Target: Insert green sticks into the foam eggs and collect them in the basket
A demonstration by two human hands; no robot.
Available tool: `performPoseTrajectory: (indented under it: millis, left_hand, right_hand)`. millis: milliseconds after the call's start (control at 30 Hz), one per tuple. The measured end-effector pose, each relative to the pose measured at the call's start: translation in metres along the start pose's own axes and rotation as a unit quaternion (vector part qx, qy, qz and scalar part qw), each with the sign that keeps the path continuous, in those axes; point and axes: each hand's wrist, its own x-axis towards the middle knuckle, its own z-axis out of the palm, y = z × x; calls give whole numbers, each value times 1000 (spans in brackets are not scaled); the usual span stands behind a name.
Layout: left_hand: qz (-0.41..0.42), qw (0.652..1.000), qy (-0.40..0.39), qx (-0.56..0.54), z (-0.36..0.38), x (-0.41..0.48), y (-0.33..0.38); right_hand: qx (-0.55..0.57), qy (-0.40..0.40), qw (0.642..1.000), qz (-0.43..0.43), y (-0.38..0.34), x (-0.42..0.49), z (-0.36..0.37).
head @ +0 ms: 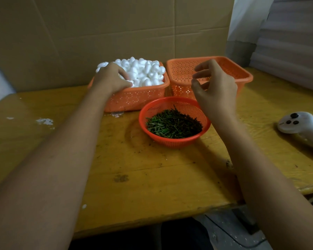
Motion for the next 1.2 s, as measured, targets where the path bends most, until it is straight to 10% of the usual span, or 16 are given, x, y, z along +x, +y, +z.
performPoseTrajectory:
  millis: [267, 500, 800, 1000, 1200]
  left_hand:
    - [121, 967, 162, -153, 11, -41, -2]
    - [153, 890, -1, -430, 35, -105, 3]
    - [101, 846, 11, -523, 39, -113, -9]
    - [108, 818, 1, -565, 37, -113, -10]
    - [123, 836, 2, -535, 40, -110, -14]
  right_hand:
    - [2, 0, 1000, -5, -3, 0, -1]
    - [12, -12, 1000, -21, -8, -1, -1]
    - [19, -99, 993, -60, -19, -10, 8]
    - [-65, -217, 966, -126, -31, 6, 12]
    - [-139, -468, 863, -131, -22, 30, 17]
